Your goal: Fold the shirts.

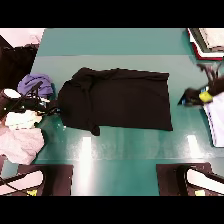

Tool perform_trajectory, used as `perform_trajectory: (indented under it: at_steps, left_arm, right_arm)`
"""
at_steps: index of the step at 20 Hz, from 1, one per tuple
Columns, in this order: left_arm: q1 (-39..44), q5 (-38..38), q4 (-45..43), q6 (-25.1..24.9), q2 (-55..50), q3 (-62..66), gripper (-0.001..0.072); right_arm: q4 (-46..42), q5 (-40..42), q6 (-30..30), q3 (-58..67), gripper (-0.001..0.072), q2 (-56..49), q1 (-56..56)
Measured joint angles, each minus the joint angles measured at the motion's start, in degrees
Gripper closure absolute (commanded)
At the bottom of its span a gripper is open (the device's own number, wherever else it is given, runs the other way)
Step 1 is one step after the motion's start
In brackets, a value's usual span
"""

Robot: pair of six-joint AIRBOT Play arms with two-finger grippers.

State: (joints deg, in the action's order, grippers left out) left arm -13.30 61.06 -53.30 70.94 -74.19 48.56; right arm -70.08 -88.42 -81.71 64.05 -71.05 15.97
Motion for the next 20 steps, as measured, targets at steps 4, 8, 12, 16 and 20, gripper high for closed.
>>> perform_trajectory:
  at_steps: [4,8,12,16,20]
  left_arm:
    - [0.0,2.2,0.1,-1.0,3.8,0.4,0.0681]
    - [0.0,4.7,0.1,-1.4,5.3,0.5,0.0681]
    - [0.0,6.1,0.2,-1.4,5.7,0.5,0.0681]
    - [0.0,6.6,0.2,-1.4,5.9,0.6,0.0681]
    - [0.0,7.7,0.2,-1.2,6.6,3.9,0.0682]
  right_arm:
    - [0.8,5.8,2.6,-16.9,0.0273,4.0,5.5]
    - [5.0,12.9,4.9,-25.6,0.0276,5.2,6.2]
    - [7.3,16.9,5.7,-28.0,0.044,5.6,4.3]
    - [7.4,20.3,6.0,-28.9,0.0695,5.6,1.8]
    - [7.3,20.5,6.1,-25.5,0.0696,6.1,-0.3]
